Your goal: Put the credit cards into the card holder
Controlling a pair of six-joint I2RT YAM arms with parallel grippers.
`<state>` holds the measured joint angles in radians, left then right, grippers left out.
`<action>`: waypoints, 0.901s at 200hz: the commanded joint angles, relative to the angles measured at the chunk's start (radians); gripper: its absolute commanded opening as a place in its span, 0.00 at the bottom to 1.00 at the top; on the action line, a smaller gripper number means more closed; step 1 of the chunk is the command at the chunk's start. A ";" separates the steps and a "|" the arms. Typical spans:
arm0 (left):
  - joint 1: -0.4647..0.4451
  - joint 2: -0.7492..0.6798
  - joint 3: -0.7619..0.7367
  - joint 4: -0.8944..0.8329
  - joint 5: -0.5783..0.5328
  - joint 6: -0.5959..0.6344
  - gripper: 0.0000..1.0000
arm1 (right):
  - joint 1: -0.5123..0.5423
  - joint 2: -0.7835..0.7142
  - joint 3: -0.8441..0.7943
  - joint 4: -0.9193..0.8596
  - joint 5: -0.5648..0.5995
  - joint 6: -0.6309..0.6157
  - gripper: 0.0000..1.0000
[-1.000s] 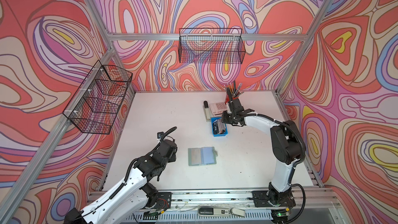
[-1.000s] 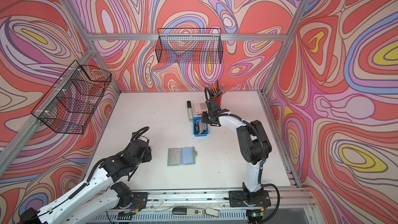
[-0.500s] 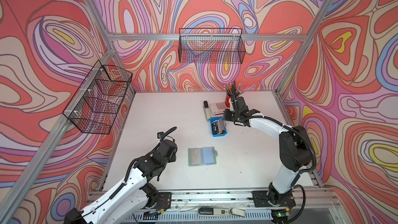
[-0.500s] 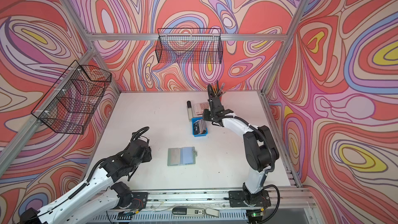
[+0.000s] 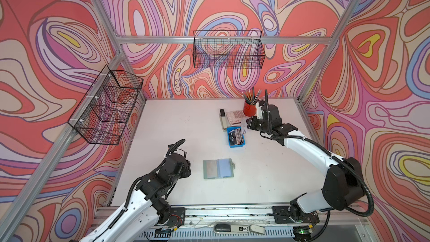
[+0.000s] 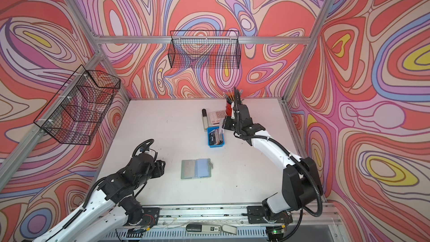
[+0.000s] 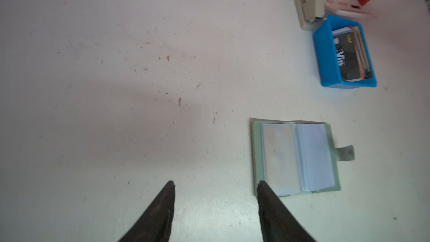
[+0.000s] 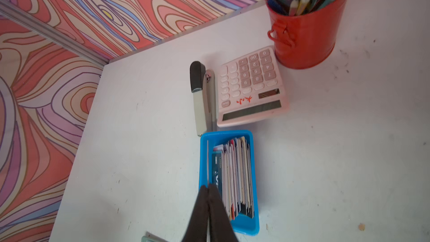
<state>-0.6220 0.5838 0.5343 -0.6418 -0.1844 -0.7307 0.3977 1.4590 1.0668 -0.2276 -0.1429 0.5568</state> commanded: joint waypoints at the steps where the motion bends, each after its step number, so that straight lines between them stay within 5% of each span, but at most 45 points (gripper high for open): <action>1: 0.003 -0.053 -0.064 0.043 0.109 -0.029 0.61 | 0.030 -0.057 -0.079 0.056 -0.076 0.081 0.00; 102: 0.003 0.049 -0.244 0.485 0.328 -0.199 0.52 | 0.438 -0.241 -0.475 0.460 0.094 0.404 0.00; 180: 0.003 0.099 -0.320 0.617 0.295 -0.263 0.51 | 0.466 -0.005 -0.565 0.763 0.074 0.498 0.00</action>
<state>-0.6220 0.6647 0.2142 -0.0849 0.1230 -0.9710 0.8589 1.4002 0.5175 0.3992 -0.0849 1.0084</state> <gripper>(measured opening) 0.514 0.047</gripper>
